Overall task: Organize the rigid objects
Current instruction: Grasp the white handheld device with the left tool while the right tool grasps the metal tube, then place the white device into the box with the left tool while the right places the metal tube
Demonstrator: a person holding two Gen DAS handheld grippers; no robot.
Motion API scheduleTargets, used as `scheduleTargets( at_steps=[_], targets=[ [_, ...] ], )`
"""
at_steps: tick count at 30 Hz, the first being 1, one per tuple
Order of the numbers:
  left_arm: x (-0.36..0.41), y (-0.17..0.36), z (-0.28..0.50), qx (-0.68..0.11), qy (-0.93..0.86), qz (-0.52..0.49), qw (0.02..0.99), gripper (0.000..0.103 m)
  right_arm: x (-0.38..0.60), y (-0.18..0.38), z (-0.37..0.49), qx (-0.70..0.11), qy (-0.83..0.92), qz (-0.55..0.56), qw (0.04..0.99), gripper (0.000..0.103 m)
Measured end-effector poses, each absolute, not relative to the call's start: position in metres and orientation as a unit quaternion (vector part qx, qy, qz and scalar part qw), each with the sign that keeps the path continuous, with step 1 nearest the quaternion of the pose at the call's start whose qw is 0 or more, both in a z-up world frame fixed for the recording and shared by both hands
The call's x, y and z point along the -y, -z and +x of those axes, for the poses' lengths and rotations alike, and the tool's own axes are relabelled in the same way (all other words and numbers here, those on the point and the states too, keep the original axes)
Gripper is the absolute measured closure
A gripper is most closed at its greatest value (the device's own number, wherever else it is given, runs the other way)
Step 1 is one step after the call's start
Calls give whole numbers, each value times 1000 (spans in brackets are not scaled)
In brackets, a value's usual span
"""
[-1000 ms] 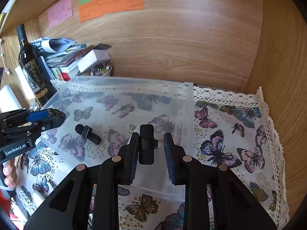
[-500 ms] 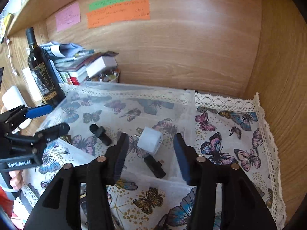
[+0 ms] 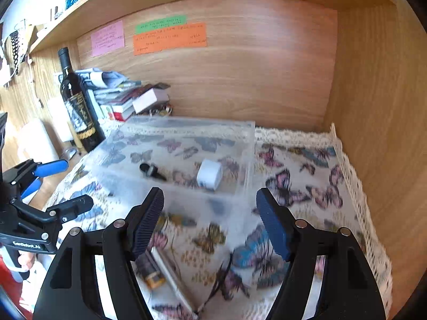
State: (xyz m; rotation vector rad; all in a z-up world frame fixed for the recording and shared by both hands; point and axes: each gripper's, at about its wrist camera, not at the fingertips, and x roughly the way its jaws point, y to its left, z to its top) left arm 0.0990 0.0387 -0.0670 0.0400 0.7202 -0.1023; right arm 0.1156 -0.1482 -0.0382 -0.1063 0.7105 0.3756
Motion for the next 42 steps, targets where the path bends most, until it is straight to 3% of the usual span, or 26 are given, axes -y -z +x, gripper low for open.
scheduleTargets(
  at_steps=[17,22,24,32,37,42],
  targets=[
    [-21,120,50,-419,95,26,903,4,146,116,90,-444,-188,-76,873,37],
    [-4,125,56,-424,112,54,897,4,145,115,91,-441,-192,-83,873,76],
    [3,125,61,-424,121,63,896,3,148,114,92,-440,-191,-81,874,87],
    [36,133,87,-442,180,87,874,4,164,109,89,-435,-176,-68,880,89],
    [41,135,96,-443,205,74,870,33,168,108,88,-431,-172,-67,883,89],
    [30,130,95,-439,205,57,873,54,167,106,88,-426,-175,-64,885,89]
  ],
)
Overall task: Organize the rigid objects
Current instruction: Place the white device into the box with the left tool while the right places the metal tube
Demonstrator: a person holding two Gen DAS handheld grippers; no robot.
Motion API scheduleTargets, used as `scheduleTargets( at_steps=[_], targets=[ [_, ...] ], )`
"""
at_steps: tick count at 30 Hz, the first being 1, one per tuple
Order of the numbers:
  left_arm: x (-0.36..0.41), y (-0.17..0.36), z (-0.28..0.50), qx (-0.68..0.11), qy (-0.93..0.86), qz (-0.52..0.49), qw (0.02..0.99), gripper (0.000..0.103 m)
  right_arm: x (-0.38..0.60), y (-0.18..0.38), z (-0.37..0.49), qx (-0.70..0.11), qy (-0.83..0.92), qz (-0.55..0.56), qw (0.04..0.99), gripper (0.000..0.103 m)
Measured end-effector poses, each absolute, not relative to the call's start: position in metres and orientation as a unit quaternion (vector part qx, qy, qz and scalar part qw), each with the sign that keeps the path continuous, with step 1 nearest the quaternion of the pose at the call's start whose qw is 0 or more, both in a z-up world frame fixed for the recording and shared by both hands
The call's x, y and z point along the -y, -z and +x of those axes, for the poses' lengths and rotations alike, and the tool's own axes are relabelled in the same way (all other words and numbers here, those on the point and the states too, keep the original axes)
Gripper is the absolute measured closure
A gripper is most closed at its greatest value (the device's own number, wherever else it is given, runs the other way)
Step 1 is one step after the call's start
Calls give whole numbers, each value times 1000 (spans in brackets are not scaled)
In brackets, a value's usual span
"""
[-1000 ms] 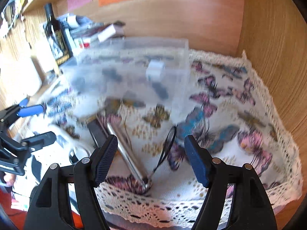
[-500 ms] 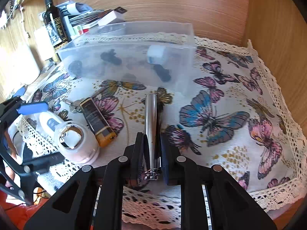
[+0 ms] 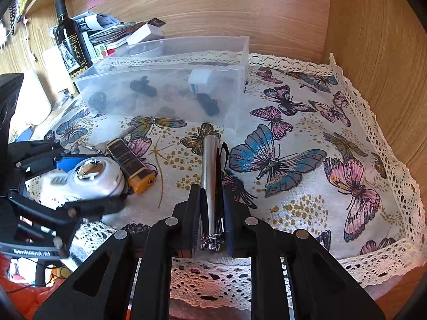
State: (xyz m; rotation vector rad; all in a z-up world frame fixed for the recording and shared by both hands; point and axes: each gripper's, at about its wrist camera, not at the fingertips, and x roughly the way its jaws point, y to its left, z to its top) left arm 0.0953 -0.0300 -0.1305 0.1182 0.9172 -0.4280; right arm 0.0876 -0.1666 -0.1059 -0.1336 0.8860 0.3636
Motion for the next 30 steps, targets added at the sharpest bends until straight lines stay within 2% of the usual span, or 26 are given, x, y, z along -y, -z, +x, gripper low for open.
scheduleTargets(
  at_steps=[4,11,30],
  targets=[
    [15,129,92,-440,180,41,879,62,166,101,85,-417,-177,-59,890,89],
    [-16,115,87,-423,139,-6,896,63,164,81,82,-390,-180,-54,901,89],
    [-72,22,71,-272,80,-40,958,63,163,22,99,-302,-174,-34,937,89]
  ],
)
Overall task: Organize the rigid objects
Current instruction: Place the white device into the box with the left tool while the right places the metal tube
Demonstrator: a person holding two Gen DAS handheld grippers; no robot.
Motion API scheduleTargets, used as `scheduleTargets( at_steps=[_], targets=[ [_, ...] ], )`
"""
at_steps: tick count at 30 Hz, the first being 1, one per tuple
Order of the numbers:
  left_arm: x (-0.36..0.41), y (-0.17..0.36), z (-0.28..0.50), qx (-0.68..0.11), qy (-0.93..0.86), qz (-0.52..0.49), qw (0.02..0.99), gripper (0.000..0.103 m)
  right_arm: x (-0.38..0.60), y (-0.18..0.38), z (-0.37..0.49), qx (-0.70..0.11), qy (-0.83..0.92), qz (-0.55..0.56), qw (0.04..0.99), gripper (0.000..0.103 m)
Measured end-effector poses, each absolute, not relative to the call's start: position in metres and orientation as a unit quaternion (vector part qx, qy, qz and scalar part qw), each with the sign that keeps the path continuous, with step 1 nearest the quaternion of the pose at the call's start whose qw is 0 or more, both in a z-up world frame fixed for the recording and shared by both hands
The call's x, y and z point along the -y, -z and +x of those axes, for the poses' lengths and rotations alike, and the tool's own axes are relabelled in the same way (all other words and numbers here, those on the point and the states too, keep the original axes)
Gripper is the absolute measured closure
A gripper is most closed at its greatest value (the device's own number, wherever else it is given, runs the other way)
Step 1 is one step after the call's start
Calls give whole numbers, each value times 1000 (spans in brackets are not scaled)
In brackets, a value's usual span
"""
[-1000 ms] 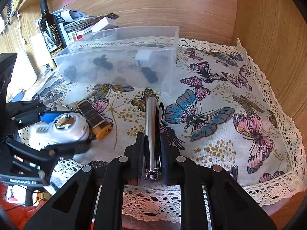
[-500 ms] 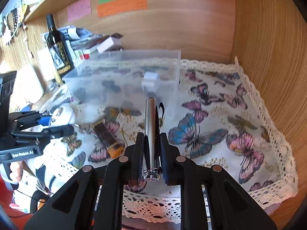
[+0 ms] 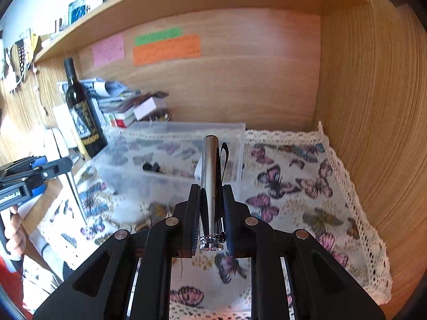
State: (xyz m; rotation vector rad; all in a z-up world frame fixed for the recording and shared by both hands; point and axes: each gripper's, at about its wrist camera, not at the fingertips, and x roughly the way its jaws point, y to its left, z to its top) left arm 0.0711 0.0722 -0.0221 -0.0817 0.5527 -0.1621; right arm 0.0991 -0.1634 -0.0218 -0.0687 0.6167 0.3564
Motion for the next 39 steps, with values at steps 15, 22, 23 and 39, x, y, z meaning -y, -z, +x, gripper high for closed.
scheduleTargets(
  at_steps=[15,22,23,39],
  targets=[
    [-81,-15,123,-219,45,-35,974,63,157,12,145,-290,-185,-31,938,89],
    [-78,-14,157,-217,40,-26,975,63,147,23,169,-307,-196,-34,931,89],
    [-77,-12,160,-218,40,-22,975,63,146,24,171,-309,-197,-34,930,89],
    [-62,44,218,-313,41,11,949,63,100,59,205,-362,-228,-69,901,89]
  ],
)
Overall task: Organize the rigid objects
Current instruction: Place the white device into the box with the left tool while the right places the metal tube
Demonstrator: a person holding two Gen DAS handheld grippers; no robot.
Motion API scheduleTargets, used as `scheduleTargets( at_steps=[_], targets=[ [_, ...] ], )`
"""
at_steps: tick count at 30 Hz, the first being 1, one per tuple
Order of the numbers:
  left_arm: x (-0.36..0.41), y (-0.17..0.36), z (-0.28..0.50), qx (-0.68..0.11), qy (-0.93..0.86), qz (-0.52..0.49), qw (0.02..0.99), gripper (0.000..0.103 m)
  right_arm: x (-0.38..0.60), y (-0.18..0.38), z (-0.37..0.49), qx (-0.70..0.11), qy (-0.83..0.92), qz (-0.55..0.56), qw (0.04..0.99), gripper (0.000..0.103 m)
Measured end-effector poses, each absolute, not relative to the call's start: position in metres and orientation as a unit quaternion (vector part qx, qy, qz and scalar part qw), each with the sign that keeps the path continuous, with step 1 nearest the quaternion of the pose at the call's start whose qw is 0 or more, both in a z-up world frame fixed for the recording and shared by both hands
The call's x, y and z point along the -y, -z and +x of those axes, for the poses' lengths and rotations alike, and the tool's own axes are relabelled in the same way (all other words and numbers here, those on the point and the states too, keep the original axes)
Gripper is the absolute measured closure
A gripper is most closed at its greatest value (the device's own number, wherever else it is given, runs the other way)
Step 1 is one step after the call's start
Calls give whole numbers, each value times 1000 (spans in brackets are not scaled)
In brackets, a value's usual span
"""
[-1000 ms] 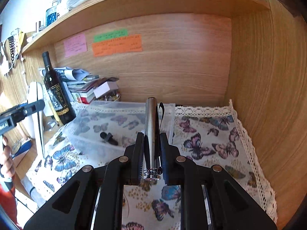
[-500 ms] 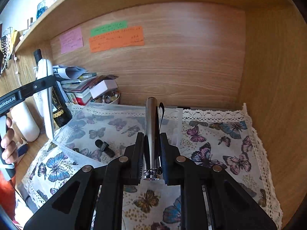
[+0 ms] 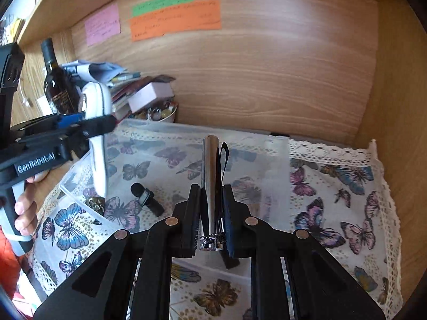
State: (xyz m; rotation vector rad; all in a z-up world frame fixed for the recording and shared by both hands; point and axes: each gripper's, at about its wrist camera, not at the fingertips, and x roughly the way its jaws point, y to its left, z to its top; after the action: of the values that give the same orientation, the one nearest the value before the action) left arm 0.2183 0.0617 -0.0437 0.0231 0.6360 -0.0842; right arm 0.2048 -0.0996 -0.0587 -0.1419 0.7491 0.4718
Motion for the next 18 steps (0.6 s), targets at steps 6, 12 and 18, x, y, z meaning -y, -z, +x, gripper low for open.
scheduleTargets(
  at_steps=[6,12,18],
  targets=[
    [-55,55,227,-337,53,11,940,63,87,70,212,-380,-232,-80,892,88],
    [-53,55,225,-347,68,2,935,60,87,73,214,-389,-231,-82,888,88],
    [-51,47,210,-341,69,0,938,40,92,66,209,-385,-226,-77,892,80]
  ],
)
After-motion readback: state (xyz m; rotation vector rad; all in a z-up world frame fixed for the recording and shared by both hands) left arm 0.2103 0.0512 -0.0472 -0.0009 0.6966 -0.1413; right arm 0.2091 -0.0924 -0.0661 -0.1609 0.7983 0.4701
